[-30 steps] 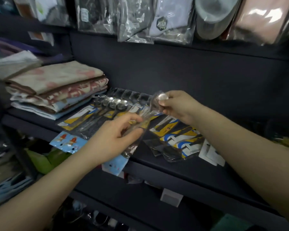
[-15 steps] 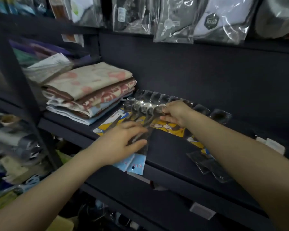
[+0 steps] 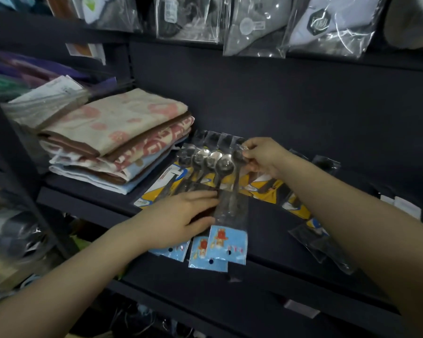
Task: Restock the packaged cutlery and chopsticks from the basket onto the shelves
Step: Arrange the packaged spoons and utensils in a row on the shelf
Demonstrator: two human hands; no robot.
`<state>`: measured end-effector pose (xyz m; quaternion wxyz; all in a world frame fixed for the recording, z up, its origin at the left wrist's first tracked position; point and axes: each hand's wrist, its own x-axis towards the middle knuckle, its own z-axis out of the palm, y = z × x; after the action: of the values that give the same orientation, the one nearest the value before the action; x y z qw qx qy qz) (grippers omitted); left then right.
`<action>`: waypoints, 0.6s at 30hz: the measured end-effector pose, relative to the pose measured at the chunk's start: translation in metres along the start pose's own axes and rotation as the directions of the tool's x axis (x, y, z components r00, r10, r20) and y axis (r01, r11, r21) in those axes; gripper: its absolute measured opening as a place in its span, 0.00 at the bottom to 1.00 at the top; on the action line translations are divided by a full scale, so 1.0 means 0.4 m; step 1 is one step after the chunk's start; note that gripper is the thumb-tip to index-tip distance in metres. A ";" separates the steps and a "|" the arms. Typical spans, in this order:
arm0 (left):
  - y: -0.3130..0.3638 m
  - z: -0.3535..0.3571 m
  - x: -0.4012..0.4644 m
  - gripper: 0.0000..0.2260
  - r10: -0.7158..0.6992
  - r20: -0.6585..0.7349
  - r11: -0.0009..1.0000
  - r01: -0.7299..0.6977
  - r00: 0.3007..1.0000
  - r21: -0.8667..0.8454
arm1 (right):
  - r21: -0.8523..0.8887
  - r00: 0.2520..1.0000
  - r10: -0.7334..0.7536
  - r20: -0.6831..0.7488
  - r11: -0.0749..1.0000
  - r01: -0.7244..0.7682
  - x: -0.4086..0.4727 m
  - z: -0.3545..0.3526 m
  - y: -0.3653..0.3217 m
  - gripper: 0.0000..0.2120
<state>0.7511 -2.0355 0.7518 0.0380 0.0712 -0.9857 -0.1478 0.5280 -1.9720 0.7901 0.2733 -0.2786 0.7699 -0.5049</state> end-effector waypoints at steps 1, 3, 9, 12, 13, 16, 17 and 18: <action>-0.001 -0.001 -0.002 0.32 0.010 -0.002 1.000 -0.010 1.000 0.014 | 0.001 1.000 0.014 0.002 1.000 -0.014 -0.001 0.000 0.002 0.11; -0.001 -0.003 -0.002 0.32 0.045 0.000 0.996 -0.045 0.999 0.072 | -0.021 0.999 0.033 0.011 0.999 -0.033 -0.005 0.005 0.005 0.10; -0.008 -0.032 0.021 0.19 0.060 0.042 0.993 -0.064 0.997 0.100 | -0.073 0.999 -0.005 -0.039 0.997 0.002 -0.003 0.027 0.002 0.09; -0.023 -0.039 0.030 0.15 0.066 0.036 0.997 -0.067 0.997 0.029 | -0.111 0.997 -0.024 -0.076 0.994 0.016 -0.003 0.041 0.016 0.07; -0.029 -0.039 0.031 0.15 0.064 0.024 0.998 -0.064 0.998 -0.001 | -0.172 0.995 -0.042 -0.096 0.985 0.025 -0.005 0.044 0.022 0.07; -0.036 -0.043 0.035 0.21 0.027 -0.045 0.995 -0.031 0.999 -0.097 | -0.450 0.981 -0.145 -0.133 0.890 0.071 -0.012 0.045 0.029 0.09; -0.035 -0.045 0.037 0.21 0.031 -0.067 0.994 -0.037 0.997 -0.099 | -0.535 0.973 -0.186 -0.140 0.841 0.083 -0.014 0.044 0.029 0.10; -0.033 -0.045 0.041 0.20 0.061 -0.084 0.995 -0.068 0.995 -0.077 | -0.605 0.967 -0.214 -0.141 0.792 0.087 -0.016 0.042 0.027 0.10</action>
<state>0.7386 -2.0557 0.7658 0.0855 0.0436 -0.9784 -0.1829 0.5426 -1.9744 0.7753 0.0517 -0.3580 0.8878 -0.2845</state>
